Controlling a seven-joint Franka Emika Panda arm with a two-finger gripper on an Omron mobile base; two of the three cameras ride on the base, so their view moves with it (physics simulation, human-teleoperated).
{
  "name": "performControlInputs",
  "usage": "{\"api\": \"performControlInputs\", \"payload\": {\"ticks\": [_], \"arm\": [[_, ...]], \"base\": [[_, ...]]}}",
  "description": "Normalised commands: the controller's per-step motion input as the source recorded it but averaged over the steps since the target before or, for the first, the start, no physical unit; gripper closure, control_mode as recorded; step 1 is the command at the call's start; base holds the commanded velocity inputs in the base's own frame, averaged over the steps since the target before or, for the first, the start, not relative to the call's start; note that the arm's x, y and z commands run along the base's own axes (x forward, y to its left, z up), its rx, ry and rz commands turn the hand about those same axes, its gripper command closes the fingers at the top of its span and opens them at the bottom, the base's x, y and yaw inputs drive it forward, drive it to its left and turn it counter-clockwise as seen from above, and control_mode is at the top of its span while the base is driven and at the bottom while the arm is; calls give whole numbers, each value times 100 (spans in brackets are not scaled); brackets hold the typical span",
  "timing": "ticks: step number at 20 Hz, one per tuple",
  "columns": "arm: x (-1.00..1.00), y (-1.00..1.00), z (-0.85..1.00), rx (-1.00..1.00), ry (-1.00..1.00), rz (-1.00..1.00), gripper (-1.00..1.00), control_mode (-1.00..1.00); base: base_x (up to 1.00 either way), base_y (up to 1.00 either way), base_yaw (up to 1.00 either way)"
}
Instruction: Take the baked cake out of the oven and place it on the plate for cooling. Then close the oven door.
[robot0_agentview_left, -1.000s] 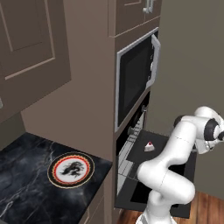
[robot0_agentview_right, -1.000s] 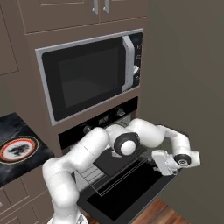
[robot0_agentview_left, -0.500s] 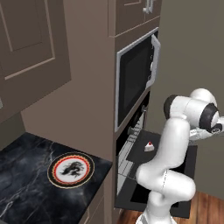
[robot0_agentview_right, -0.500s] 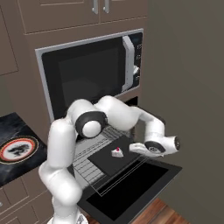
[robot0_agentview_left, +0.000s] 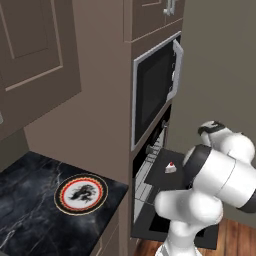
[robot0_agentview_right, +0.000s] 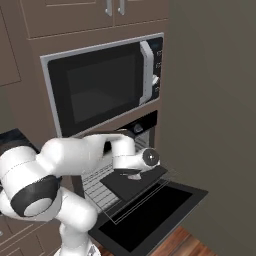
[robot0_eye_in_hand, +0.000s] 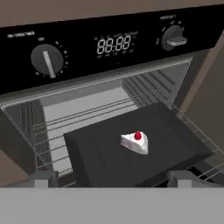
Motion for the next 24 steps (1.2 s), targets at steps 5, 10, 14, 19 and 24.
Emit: {"api": "performControlInputs", "payload": {"ticks": [5,10,14,19,24], "arm": [[20,13,50,-34,14,-7,-100,-100],[33,0,23,-22,43,-11,-100,-100],[15,-7,11,-7,44,-10,-100,-100],[0,-28,3,1,25,-1,-100,-100],[-26,-31,15,12,4,4,-100,-100]], "base": [[0,0,0],[0,0,0],[0,0,0],[0,0,0],[0,0,0]]}}
